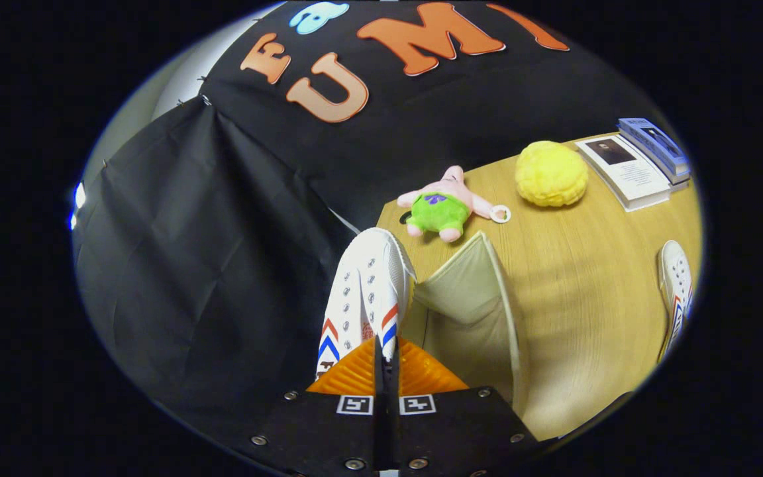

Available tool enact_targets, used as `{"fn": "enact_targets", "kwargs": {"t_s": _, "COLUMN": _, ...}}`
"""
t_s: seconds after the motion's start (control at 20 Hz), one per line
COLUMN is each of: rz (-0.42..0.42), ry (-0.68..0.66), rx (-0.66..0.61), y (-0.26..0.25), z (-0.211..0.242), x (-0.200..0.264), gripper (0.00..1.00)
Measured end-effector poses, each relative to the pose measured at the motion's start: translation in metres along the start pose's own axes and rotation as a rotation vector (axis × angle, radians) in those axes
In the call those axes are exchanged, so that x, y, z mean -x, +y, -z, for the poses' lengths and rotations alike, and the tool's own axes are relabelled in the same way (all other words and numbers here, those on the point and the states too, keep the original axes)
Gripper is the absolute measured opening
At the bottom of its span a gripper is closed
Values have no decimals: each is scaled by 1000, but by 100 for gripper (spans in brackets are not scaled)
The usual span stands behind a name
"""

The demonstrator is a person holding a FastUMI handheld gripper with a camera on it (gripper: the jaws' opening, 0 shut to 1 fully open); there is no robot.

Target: Open the storage box then place both shoes into the box .Put the left shoe in first, then the right shoe, with the right side of both shoes facing outward in a uniform manner.

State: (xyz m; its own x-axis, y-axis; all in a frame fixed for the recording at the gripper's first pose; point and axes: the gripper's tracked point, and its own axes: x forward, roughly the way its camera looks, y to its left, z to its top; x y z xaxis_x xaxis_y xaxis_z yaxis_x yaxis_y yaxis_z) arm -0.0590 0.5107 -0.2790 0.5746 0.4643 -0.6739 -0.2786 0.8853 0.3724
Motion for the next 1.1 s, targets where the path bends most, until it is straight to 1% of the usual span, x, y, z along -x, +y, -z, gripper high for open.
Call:
{"fn": "enact_targets", "kwargs": {"t_s": 0.15, "rz": 43, "ry": 26, "rx": 47, "y": -9, "z": 15, "x": -9, "gripper": 0}}
{"fn": "enact_targets", "kwargs": {"t_s": 0.25, "rz": 42, "ry": 7, "rx": 36, "y": -10, "z": 11, "x": -12, "gripper": 0}}
{"fn": "enact_targets", "kwargs": {"t_s": 0.45, "rz": 52, "ry": -8, "rx": 78, "y": -12, "z": 3, "x": -17, "gripper": 0}}
{"fn": "enact_targets", "kwargs": {"t_s": 0.55, "rz": 75, "ry": -34, "rx": 145, "y": -16, "z": -7, "x": -19, "gripper": 0}}
{"fn": "enact_targets", "kwargs": {"t_s": 0.6, "rz": 80, "ry": -24, "rx": 168, "y": -19, "z": -5, "x": -21, "gripper": 0}}
{"fn": "enact_targets", "kwargs": {"t_s": 0.7, "rz": 70, "ry": 15, "rx": 144, "y": -18, "z": 11, "x": -25, "gripper": 0}}
{"fn": "enact_targets", "kwargs": {"t_s": 0.75, "rz": 81, "ry": 21, "rx": 118, "y": -21, "z": 15, "x": -26, "gripper": 1}}
{"fn": "enact_targets", "kwargs": {"t_s": 0.85, "rz": 112, "ry": 97, "rx": 98, "y": -26, "z": 37, "x": -27, "gripper": 7}}
{"fn": "enact_targets", "kwargs": {"t_s": 0.95, "rz": 117, "ry": 127, "rx": 145, "y": -23, "z": 45, "x": -25, "gripper": 49}}
{"fn": "enact_targets", "kwargs": {"t_s": 1.05, "rz": 92, "ry": 81, "rx": 164, "y": -9, "z": 35, "x": -19, "gripper": 91}}
{"fn": "enact_targets", "kwargs": {"t_s": 1.1, "rz": 85, "ry": 61, "rx": 182, "y": -6, "z": 26, "x": -15, "gripper": 98}}
